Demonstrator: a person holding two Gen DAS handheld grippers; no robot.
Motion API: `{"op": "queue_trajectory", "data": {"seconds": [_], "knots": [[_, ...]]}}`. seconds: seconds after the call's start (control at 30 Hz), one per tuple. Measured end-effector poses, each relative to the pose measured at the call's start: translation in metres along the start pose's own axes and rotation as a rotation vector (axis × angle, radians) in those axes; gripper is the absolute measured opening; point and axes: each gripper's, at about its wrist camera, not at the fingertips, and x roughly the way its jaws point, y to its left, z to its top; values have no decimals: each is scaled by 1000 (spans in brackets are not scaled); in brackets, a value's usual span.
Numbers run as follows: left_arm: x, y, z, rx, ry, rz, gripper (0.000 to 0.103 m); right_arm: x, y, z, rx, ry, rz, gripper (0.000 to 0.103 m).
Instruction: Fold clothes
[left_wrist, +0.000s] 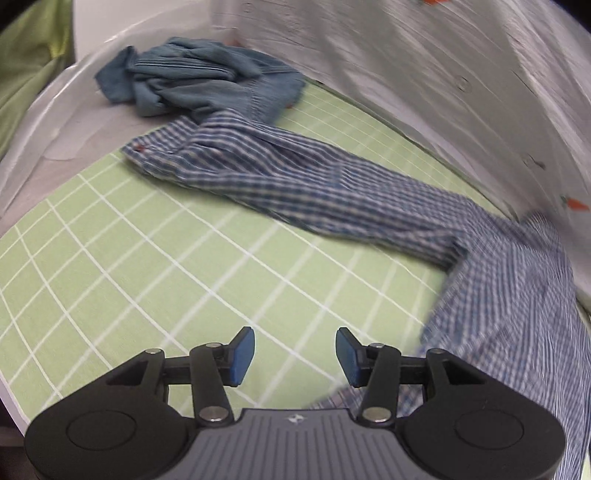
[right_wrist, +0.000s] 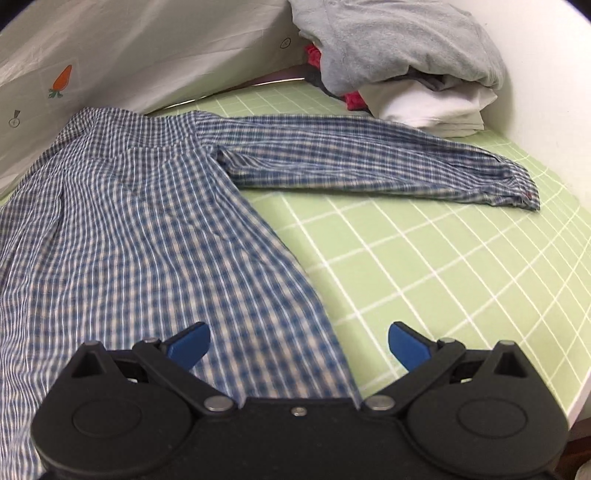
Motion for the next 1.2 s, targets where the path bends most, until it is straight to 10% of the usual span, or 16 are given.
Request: {"op": "queue_trajectory", "data": {"seconds": [0.43,0.53,0.6,1.13,1.2], "knots": [[-12,-16,-47,72,70,-1,49,-10,-29,-18,-70,75,108,42],[-12,-22,-54,87,84,-8,19,-13,-31,-19,-148,70,160,2],[-11,-27,-60,95,104,-9,1,-15,-31,-20,-208,63,182,0],[-35,-29,-96,57,156,-1,2,-6,-63,-4,-172,68,122,2],[-39,-27,-94,55,143,10,2,-7,-63,-3,-155,68,94,18]]}}
